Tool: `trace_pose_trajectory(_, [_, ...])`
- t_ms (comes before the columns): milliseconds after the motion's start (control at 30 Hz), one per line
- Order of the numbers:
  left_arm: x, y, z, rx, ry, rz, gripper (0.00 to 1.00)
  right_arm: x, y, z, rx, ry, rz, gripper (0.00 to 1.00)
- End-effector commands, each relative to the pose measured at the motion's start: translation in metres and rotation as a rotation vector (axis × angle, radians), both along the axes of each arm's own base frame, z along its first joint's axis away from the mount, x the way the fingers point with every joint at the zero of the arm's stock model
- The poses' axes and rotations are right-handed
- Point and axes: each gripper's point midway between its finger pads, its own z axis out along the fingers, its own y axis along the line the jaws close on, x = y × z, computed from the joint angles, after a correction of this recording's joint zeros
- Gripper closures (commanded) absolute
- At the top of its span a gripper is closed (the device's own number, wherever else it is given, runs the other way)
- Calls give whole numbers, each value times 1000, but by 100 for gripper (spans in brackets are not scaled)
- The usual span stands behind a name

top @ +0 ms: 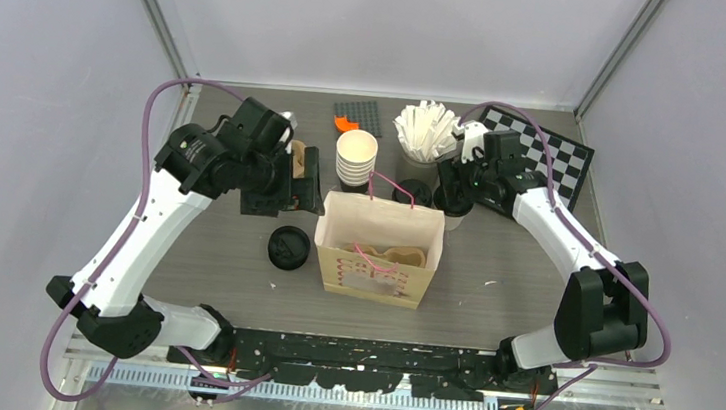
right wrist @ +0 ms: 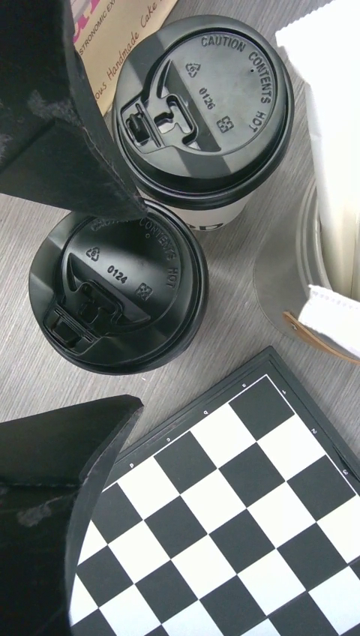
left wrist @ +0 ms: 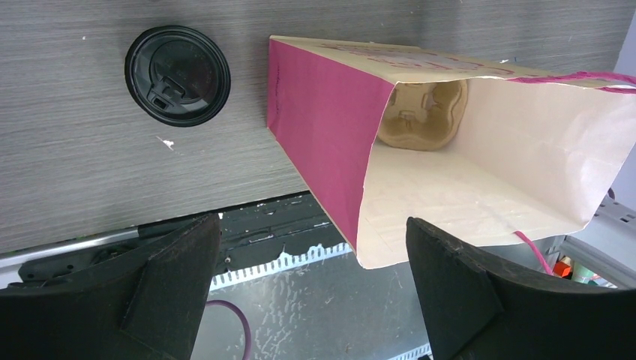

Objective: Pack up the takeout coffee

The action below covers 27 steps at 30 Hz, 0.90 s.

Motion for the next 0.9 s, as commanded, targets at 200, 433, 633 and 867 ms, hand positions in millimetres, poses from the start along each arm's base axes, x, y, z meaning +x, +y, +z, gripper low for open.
trace_pose_trajectory(200, [4,-2,4,-21,-30,5,5,-2,2,27,10,-75,37,10])
trace_pose_trajectory(433, [3,-2,4,-22,-27,3,5,-5,8,26,15,-67,68,10])
trace_pose_trajectory(633, [2,-2,3,-24,-22,3,5,-5,13,17,1,-56,89,10])
trace_pose_trajectory(867, [3,-3,2,-27,-22,7,5,-2,10,10,-35,-52,81,10])
